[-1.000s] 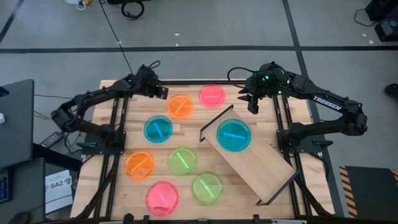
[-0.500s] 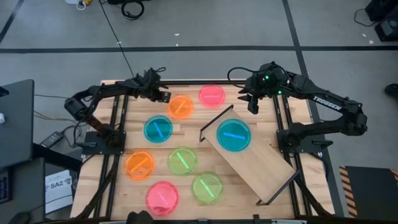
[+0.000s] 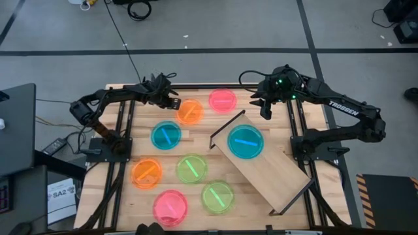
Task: Place and stack plates onto a shelf
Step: Put the top orange plate on the shelf
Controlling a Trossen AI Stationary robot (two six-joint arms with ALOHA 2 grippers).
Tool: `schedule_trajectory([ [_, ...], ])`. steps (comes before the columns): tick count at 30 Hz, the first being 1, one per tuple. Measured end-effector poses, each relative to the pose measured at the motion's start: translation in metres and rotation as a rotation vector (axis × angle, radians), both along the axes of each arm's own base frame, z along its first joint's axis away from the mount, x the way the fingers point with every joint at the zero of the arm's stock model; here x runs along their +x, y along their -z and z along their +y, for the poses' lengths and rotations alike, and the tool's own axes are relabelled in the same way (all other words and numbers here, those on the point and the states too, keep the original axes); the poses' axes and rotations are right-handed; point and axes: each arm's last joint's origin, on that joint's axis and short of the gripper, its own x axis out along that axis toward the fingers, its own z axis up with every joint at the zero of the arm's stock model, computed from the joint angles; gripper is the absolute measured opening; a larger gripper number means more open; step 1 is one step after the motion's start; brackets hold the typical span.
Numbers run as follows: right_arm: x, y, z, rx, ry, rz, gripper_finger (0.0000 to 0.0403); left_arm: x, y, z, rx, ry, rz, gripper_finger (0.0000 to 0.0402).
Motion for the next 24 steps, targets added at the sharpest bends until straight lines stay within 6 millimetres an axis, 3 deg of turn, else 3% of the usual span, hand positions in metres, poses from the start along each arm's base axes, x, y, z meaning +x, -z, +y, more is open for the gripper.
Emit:
schedule_trajectory([
  [11,0.000,0.000,0.000,0.000,0.000,0.000,0.0128,0.010,0.029,0.000,-0.061,0.024,0.052,0.0079],
  [19,0.000,0.000,0.000,0.000,0.000,0.000,0.0128,0.010,0.031,0.000,-0.077,0.032,0.042,0.0076],
  [24,0.000,0.000,0.000,0.000,0.000,0.000,0.0128,0.010,0.031,0.001,-0.077,0.032,0.041,0.0044],
])
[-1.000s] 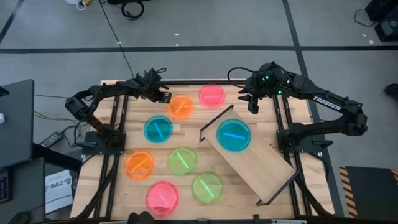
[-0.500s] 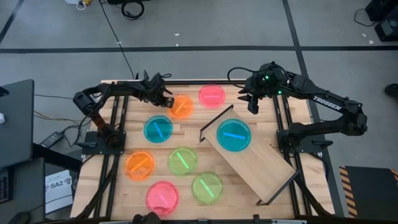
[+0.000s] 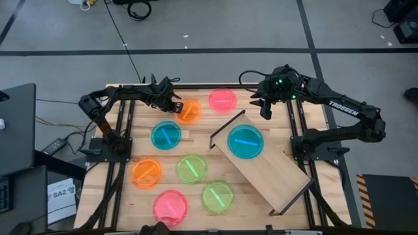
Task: Place and stack plates onto a shelf
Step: Put the top orange plate on the shelf
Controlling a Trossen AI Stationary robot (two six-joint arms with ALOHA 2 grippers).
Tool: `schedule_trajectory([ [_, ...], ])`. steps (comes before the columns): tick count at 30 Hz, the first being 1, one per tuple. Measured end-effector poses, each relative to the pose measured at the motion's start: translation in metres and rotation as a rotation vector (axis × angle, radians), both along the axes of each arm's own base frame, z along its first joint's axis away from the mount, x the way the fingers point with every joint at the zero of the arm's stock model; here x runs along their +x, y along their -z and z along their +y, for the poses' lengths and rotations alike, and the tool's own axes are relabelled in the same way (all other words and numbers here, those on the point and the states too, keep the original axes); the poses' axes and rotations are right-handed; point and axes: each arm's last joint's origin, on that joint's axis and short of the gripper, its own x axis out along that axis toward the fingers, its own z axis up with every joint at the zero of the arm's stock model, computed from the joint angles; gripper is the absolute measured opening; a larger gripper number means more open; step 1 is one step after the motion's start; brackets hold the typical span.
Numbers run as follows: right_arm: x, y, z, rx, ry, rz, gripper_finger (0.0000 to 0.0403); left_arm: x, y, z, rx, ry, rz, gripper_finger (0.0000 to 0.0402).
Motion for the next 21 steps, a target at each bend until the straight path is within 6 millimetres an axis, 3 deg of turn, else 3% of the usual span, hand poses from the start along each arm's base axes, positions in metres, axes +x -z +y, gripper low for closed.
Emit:
schedule_trajectory([
  [6,0.000,0.000,0.000,0.000,0.000,0.000,0.0128,0.001,0.000,0.000,0.000,0.004,-0.010,0.0008],
  [16,0.000,0.000,0.000,0.000,0.000,0.000,0.0128,0.002,-0.001,0.003,0.023,0.002,-0.031,0.0005],
  [21,0.000,0.000,0.000,0.000,0.000,0.000,0.0128,0.008,-0.012,0.009,0.036,0.000,-0.035,0.0004],
])
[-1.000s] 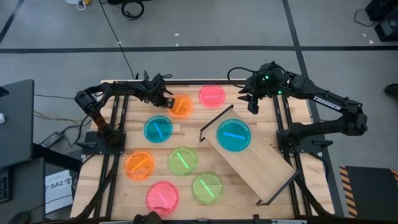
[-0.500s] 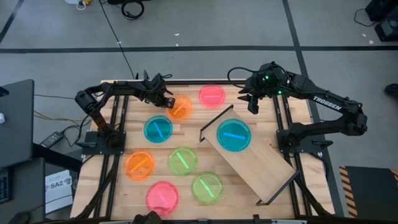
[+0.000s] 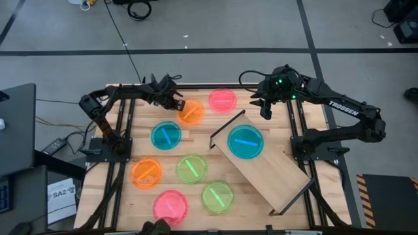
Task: Place and stack plates onto a shelf
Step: Put the top orange plate on the shelf
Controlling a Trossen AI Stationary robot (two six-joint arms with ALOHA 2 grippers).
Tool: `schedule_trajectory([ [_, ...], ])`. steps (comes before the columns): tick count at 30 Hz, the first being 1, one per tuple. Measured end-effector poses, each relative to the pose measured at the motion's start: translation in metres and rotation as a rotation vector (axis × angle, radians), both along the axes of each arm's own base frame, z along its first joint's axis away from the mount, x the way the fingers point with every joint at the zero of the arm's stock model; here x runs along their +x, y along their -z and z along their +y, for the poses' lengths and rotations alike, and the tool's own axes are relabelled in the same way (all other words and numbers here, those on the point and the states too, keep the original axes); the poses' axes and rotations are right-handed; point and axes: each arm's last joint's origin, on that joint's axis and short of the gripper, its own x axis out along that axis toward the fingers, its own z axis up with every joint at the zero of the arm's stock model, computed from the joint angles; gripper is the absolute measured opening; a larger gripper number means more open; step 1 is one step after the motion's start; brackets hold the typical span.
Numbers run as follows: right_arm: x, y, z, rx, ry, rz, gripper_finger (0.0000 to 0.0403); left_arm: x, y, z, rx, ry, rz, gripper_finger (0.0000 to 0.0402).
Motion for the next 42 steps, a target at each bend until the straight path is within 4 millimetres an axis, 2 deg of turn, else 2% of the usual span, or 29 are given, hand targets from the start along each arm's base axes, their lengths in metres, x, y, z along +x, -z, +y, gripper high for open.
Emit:
schedule_trajectory([
  [6,0.000,0.000,0.000,0.000,0.000,0.000,0.0128,0.013,-0.028,0.013,0.049,0.035,-0.020,0.0003],
  [15,0.000,0.000,0.000,-0.004,0.006,0.002,0.0128,0.036,-0.084,0.033,0.160,0.057,-0.106,0.0002],
  [21,0.001,-0.004,-0.007,-0.051,0.149,-0.028,0.0128,0.052,-0.112,0.034,0.234,0.083,-0.182,0.0002],
  [30,0.002,-0.026,-0.027,-0.089,0.430,-0.296,0.0128,0.077,-0.128,0.019,0.317,0.152,-0.288,0.0002],
  [34,0.002,-0.031,-0.032,-0.081,0.467,-0.372,0.0128,0.089,-0.133,0.011,0.353,0.176,-0.343,0.0002],
  [42,0.003,-0.035,-0.033,-0.098,0.466,-0.417,0.0128,0.107,-0.144,-0.003,0.435,0.222,-0.457,0.0002],
])
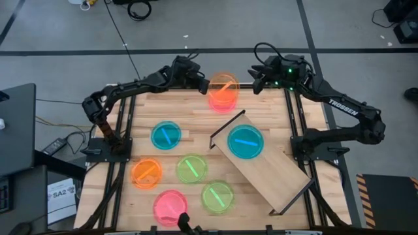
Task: Place and stack plates onto a shelf
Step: Put the top orange plate on the shelf
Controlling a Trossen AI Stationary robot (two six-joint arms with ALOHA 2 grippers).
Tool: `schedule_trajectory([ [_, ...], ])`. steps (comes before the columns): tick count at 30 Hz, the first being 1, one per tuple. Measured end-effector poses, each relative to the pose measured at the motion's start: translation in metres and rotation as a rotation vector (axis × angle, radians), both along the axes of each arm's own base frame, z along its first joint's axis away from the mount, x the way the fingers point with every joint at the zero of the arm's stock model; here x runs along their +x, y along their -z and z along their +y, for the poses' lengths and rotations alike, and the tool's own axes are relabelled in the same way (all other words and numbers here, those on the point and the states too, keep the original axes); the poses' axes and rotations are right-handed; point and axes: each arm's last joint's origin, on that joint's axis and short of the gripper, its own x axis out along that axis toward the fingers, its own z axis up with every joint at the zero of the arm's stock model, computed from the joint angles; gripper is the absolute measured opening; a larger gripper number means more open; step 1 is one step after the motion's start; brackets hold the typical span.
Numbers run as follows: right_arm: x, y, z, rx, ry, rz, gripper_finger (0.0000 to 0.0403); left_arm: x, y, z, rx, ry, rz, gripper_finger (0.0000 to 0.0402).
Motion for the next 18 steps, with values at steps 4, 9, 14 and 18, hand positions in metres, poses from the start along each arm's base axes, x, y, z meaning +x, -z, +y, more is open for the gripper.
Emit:
schedule_trajectory([
  [4,0.005,0.004,-0.003,0.024,-0.003,0.001,0.0128,0.004,-0.003,-0.004,0.025,-0.006,-0.020,0.0002],
  [9,0.019,0.014,-0.005,0.059,-0.054,0.034,0.0128,0.006,-0.003,-0.006,0.041,-0.020,-0.020,0.0002],
  [14,0.031,0.021,-0.007,0.037,-0.088,0.066,0.0128,0.005,-0.003,-0.005,0.049,-0.040,-0.015,0.0002],
  [18,0.039,0.027,-0.011,0.033,-0.071,0.086,0.0128,0.005,-0.003,-0.005,0.049,-0.042,-0.014,0.0002],
])
